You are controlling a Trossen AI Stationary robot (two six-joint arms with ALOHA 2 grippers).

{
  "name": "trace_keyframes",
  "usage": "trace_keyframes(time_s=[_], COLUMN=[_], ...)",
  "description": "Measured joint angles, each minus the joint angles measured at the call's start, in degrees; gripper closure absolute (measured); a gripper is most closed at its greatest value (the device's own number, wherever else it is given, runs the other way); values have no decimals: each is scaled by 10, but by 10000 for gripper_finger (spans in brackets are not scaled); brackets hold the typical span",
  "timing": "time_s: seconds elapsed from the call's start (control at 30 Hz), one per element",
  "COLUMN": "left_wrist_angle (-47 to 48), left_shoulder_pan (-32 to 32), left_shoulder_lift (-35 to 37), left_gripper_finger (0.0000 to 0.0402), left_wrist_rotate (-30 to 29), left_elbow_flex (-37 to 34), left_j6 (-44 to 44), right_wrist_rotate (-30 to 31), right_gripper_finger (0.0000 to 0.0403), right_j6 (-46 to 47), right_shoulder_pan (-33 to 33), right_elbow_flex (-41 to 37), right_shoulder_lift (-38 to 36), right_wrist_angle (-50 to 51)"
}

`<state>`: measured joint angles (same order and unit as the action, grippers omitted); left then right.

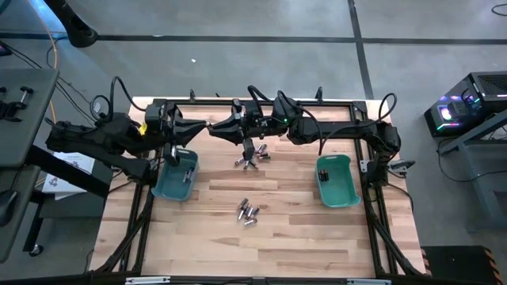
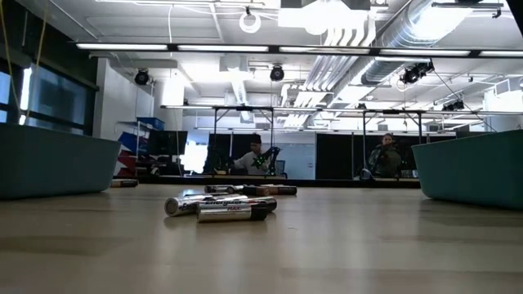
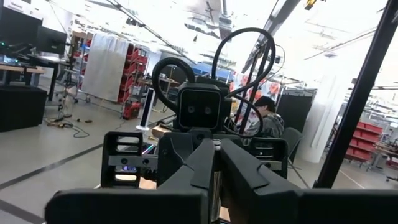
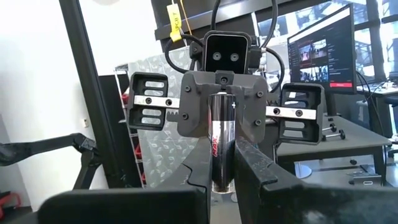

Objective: Sort batteries
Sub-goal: Put the silver battery into the blue bin

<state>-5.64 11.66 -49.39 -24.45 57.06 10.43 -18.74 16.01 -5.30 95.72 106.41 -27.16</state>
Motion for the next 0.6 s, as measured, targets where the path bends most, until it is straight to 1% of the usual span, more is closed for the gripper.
trace_keyframes(time_s=[0.07,0.13,0.3,0.4,0.5,0.6], left_wrist_angle=[0,0,6,4,-1,-6], left_shoulder_pan=[0,0,0,0,0,0], left_shoulder_lift=[0,1,-4,-10,-18,-25], left_gripper_finger=[377,357,285,249,236,245], left_wrist_rotate=[0,0,9,15,12,10], left_elbow_flex=[0,0,0,0,0,0], left_j6=[2,2,4,9,9,9], right_wrist_rotate=[1,1,3,3,2,1], right_gripper_finger=[381,381,381,381,381,381], right_j6=[0,0,0,0,0,0], right_shoulder_pan=[0,0,0,0,0,0], right_elbow_flex=[0,0,0,0,0,0], right_shoulder_lift=[0,0,0,0,0,0], right_wrist_angle=[-1,-1,-1,-1,0,1])
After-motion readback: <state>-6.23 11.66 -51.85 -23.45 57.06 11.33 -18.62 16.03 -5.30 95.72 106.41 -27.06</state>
